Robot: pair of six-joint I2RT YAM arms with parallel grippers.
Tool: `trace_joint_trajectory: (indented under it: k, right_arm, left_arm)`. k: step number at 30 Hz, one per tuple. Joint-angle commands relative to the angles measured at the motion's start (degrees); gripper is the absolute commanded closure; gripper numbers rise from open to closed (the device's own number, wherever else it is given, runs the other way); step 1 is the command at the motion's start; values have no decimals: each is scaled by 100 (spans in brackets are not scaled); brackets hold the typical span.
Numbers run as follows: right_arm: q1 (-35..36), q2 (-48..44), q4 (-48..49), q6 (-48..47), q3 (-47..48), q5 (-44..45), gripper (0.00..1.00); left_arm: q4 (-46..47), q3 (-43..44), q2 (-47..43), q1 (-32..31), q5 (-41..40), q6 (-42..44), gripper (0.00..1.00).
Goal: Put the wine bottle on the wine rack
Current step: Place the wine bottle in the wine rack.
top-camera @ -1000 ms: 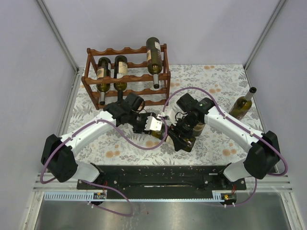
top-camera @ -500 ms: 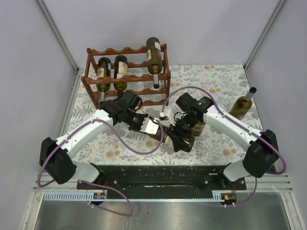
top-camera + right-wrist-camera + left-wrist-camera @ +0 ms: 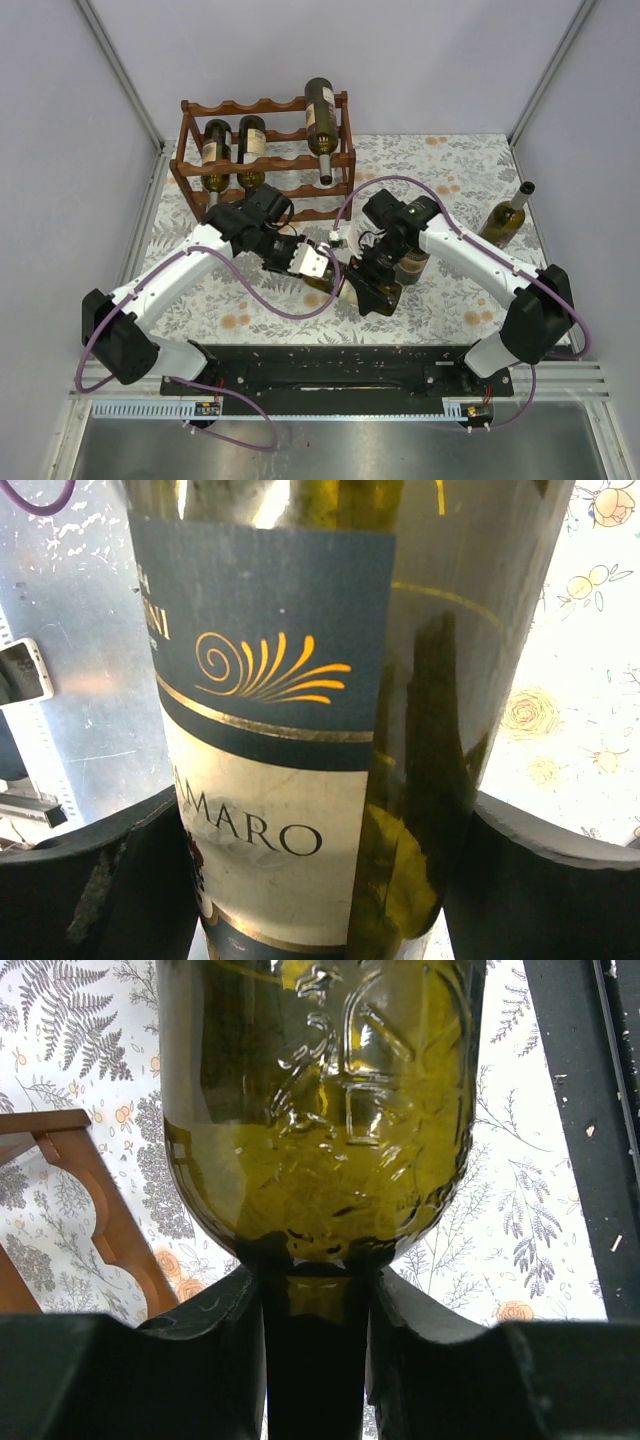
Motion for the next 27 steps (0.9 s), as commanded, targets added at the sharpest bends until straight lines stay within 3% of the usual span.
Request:
trace_joint_trajectory:
  k: [1, 4, 11, 17, 22, 26, 27]
  right_arm:
    - [75, -8, 25, -211, 282, -505, 84]
    - [66, 36, 61, -176, 300, -479, 73]
    - [75, 133, 105, -149, 309, -383, 62]
    - [66, 124, 219, 0, 300, -277, 44]
    - [66, 72, 280, 71, 291, -224, 38]
    - [75, 28, 324, 132, 344, -198, 26]
    - [57, 36, 333, 132, 361, -180, 17]
  left_arm:
    - [100, 281, -210, -5, 126, -73, 100]
    - [283, 53, -420, -5, 293, -239, 100]
    - [495, -62, -685, 47, 381, -618, 100]
    - [486, -220, -772, 109, 311, -644, 100]
    - [442, -378, -887, 153, 250, -636, 100]
    - [434, -475, -974, 232, 240, -618, 100]
    - [425, -492, -992, 232, 223, -618, 100]
